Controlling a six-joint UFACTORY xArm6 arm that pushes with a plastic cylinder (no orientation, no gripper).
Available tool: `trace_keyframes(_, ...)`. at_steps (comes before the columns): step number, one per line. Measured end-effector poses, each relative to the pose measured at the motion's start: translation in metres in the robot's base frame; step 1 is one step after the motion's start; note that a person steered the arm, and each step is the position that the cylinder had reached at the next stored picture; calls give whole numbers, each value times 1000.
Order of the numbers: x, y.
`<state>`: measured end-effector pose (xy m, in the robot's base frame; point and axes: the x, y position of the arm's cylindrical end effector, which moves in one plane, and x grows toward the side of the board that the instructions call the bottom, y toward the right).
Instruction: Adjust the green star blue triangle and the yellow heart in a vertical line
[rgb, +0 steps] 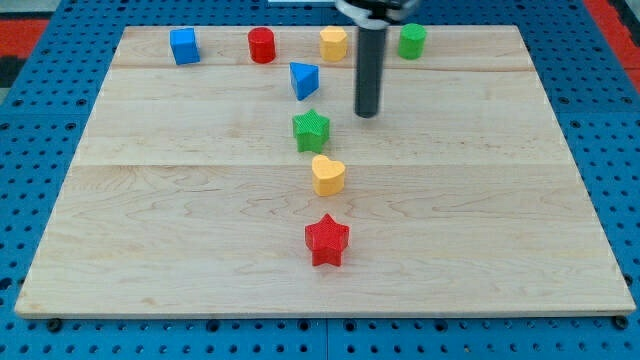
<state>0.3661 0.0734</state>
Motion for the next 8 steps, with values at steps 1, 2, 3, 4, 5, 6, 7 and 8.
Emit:
trace_keyframes(1, 4, 18)
trace_keyframes(2, 9, 10)
trace_keyframes(3, 53, -40)
trace_keyframes(4, 76, -46)
trace_keyframes(5, 76, -46)
trace_keyframes(6, 78, -46)
trace_keyframes(7, 99, -44)
trace_keyframes(8, 120, -18)
